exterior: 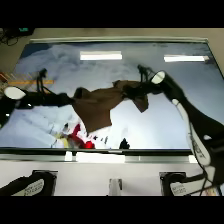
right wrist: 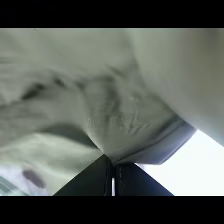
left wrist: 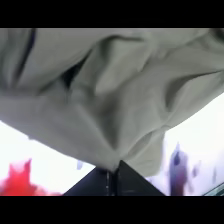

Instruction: Fold the shirts.

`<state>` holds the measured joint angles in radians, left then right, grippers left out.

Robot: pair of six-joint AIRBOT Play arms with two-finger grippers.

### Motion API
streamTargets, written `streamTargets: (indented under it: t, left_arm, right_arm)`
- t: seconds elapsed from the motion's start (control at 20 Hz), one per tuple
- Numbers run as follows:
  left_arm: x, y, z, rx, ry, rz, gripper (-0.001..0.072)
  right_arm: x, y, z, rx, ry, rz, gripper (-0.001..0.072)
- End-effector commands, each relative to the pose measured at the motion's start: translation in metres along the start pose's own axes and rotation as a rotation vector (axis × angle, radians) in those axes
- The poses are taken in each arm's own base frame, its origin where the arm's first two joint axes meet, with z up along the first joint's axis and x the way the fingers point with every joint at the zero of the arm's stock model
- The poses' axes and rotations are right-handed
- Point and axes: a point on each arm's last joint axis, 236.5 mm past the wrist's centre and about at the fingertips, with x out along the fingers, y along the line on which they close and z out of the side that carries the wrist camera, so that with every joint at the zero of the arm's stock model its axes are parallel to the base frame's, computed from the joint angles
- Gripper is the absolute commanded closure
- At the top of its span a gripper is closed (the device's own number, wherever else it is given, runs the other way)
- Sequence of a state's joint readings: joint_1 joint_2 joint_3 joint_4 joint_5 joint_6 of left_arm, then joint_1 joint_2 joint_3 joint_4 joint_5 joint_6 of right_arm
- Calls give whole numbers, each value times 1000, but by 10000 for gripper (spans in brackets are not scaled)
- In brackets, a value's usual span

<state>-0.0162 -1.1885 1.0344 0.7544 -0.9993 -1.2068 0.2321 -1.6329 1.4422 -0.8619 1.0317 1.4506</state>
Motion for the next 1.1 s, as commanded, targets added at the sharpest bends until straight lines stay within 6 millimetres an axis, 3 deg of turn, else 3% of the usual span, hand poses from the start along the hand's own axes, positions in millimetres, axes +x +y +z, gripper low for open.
streamTargets:
  t: [0.0, 0.1, 0.15, 0.2, 0.25, 0.3, 0.35, 0.45, 0.55, 0.65, 0.75, 0.8, 0.9, 1.05]
  left_arm:
    - [-117, -126, 88, 307, -357, -115, 672]
    - [-250, -226, 132, 478, -735, -184, 671]
    - [-320, -269, 138, 539, -933, -221, 671]
    - [-388, -309, 132, 581, -1121, -275, 671]
    - [-441, -340, 116, 615, -1256, -331, 671]
    - [-472, -360, 98, 649, -1319, -376, 671]
    - [-489, -373, 82, 674, -1343, -413, 671]
    - [-494, -383, 66, 698, -1326, -456, 671]
    - [-486, -383, 63, 719, -1295, -440, 671]
    - [-474, -372, 68, 762, -1271, -339, 671]
    - [-440, -346, 82, 806, -1180, -171, 671]
    - [-420, -328, 90, 776, -1113, -115, 671]
    - [-361, -290, 102, 683, -936, -57, 671]
    - [-249, -204, 109, 590, -652, 79, 671]
  right_arm:
    - [-135, 87, 51, -376, -309, 25, 687]
    - [-263, 162, 65, -516, -612, 41, 686]
    - [-336, 207, 57, -567, -793, 79, 686]
    - [-405, 247, 38, -640, -970, 107, 686]
    - [-460, 275, 14, -690, -1114, 133, 686]
    - [-505, 295, -12, -720, -1235, 163, 686]
    - [-533, 306, -34, -729, -1307, 190, 686]
    - [-558, 312, -60, -701, -1355, 223, 686]
    - [-556, 305, -67, -677, -1329, 199, 685]
    - [-533, 288, -67, -654, -1230, 124, 685]
    - [-497, 251, -54, -617, -1086, -24, 685]
    - [-475, 228, -46, -597, -996, -102, 685]
    - [-413, 176, -33, -529, -742, -221, 685]
    - [-302, 108, -24, -399, -348, -254, 685]
